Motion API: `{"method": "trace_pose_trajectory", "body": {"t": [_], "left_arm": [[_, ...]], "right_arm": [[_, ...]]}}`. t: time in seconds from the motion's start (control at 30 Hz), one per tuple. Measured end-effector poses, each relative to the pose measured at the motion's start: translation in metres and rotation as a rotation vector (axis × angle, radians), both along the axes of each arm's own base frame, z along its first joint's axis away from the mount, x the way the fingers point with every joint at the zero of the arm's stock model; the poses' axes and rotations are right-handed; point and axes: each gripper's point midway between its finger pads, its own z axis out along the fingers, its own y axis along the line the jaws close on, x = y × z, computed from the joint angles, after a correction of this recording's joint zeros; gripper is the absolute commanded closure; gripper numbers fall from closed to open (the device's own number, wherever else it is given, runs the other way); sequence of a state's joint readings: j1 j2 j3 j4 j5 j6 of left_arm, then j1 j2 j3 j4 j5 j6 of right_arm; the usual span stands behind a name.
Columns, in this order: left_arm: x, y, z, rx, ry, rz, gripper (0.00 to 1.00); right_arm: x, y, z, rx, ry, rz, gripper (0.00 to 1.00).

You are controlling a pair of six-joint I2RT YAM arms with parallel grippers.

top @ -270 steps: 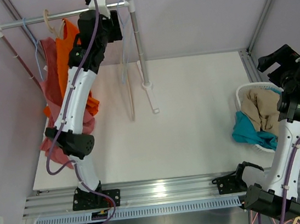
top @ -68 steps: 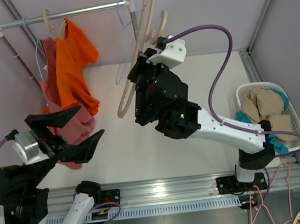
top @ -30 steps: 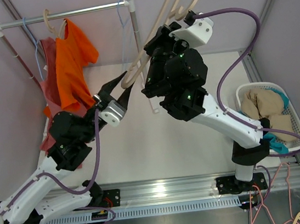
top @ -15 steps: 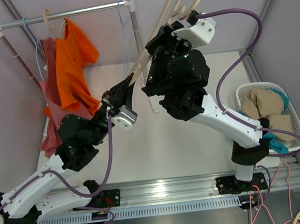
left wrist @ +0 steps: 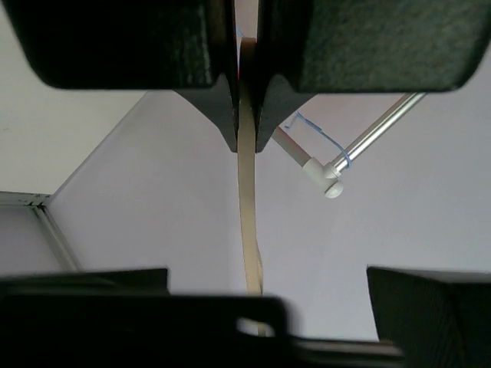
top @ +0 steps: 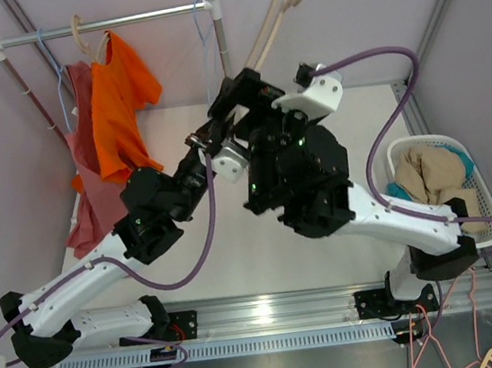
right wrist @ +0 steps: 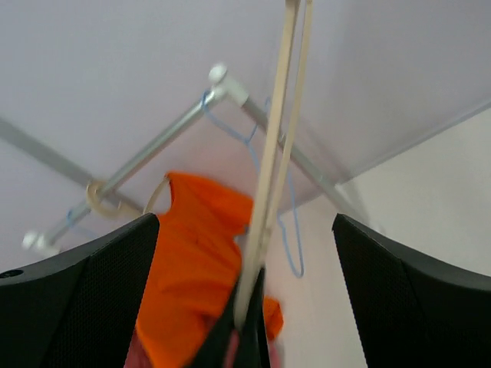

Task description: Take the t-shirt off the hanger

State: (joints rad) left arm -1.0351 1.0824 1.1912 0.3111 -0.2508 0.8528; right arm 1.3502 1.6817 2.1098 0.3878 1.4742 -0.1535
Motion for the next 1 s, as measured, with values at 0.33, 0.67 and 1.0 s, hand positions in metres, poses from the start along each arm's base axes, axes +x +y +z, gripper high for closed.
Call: {"method": "trace_pose_trajectory", "body": {"t": [0.33,0.67,1.0], "left_arm": [[0.022,0.052,0.045,-0.206,0.142,0.08,0.99],[0.028,0.087,0.041,-0.342,0.41,0.168,0.99],[-0.052,0.149,0.023,-0.516,0.591,0.034,0.99]], "right_arm": [[-0.089,-0.017,-0.045,-0.017,0.019,0.315,0.01],[-0.078,-0.068,-0.085,-0.101,0.036,0.287,0.0],[-0.052,-0.097,-0.116,-0.198,0.061,0.157,0.0]]}}
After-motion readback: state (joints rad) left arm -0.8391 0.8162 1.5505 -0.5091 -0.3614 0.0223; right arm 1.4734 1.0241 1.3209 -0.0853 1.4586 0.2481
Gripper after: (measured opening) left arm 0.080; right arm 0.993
